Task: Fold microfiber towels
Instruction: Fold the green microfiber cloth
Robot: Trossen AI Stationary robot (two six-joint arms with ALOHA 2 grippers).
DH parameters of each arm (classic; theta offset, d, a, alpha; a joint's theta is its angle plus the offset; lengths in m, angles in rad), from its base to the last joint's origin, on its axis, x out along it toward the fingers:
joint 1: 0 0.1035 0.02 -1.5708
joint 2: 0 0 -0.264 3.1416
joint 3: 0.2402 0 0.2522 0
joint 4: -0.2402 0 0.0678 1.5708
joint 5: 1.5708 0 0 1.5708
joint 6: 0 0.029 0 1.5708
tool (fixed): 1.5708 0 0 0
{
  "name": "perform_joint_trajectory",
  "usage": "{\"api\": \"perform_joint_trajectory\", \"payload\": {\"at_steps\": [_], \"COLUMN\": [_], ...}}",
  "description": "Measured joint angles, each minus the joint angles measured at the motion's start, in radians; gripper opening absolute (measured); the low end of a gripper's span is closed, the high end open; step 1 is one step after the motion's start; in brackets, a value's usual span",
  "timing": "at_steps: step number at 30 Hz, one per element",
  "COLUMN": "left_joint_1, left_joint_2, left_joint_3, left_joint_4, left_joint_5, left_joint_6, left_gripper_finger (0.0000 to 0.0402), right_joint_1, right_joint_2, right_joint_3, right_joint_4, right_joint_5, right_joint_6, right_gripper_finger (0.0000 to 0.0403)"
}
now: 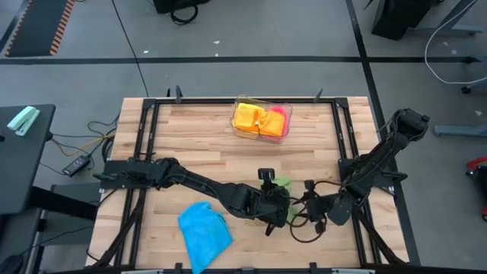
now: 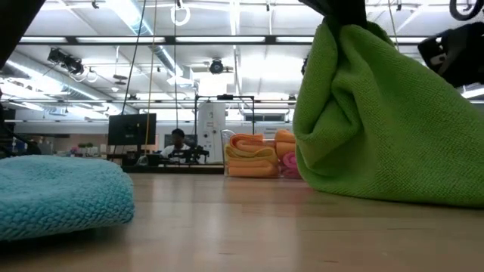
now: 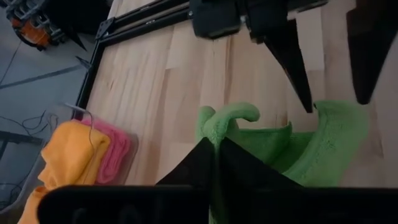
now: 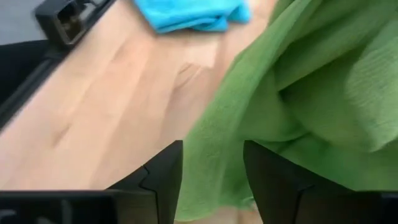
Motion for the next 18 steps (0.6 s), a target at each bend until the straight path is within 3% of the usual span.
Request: {"api": "perform_joint_trajectory", "payload": {"at_steps": [12, 18], "left_joint_1": [-0.002, -0.002], "left_joint_2": [0.000, 0.000], "left_joint_3": [0.000, 0.000], "left_joint_4": [0.001, 0.000], "left_joint_5": [0.000, 0.000], "left_joint_6": [0.009, 0.004], "left_gripper_finger": [0.0010, 0.0035], "right_joint_1": [-0.058, -0.078], "right_joint_2": [0.014, 0.091], "right_joint_3": [0.000, 0.000], "right_joint_4": [-0.044, -0.050], "right_joint_5": [-0.150, -0.165], "right_joint_6": [0.074, 0.079], "right_gripper_finger": [0.0193, 0.0193]}}
